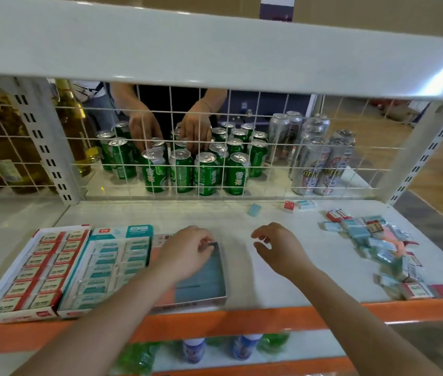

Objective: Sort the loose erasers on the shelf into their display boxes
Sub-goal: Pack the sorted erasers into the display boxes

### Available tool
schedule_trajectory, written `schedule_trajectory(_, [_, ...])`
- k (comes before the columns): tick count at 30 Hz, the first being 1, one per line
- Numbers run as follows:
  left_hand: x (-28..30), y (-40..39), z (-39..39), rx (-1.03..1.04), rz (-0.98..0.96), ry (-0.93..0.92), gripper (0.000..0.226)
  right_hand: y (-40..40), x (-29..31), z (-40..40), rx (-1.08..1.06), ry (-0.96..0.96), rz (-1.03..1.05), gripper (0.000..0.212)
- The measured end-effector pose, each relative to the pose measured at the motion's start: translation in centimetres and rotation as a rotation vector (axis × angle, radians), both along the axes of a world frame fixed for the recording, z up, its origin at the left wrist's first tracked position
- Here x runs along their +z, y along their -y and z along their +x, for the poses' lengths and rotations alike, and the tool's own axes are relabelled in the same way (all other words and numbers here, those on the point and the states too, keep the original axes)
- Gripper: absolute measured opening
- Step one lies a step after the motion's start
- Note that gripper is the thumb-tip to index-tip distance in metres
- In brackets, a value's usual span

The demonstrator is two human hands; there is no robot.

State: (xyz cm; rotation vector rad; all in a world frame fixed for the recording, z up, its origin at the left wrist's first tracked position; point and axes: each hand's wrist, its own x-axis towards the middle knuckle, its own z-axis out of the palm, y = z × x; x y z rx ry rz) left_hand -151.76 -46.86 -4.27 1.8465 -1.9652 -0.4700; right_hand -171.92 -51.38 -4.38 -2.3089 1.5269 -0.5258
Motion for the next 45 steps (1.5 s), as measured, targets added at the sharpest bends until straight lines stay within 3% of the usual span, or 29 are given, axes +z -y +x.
schedule_trajectory(9, [-0.7, 4.8, -7.8, -0.154, 0.051, 0.037, 0.027, 2.9, -1.2, -9.2, -0.197, -0.102, 0.082, 0.029])
schedule_trajectory(19, [-1.7, 10.0, -14.8, -0.17, 0.09, 0.112, 0.038, 8.5, -0.4, -16.9, -0.365, -0.095, 0.078, 0.035])
schedule_trajectory(32, [-2.9, 16.5, -18.6, -0.152, 0.144, 0.267, 0.069, 12.9, -1.6, -17.2, -0.182, -0.29, 0.152, 0.027])
schedule_trajectory(36, [-3.2, 17.3, -18.9, -0.158, 0.153, 0.304, 0.067, 13.2, -1.9, -17.0, -0.164, -0.282, 0.143, 0.023])
schedule_trajectory(45, [-4.0, 14.4, -17.9, -0.163, -0.026, 0.349, 0.049, 11.9, -2.5, -14.9, -0.038, -0.223, 0.065, 0.027])
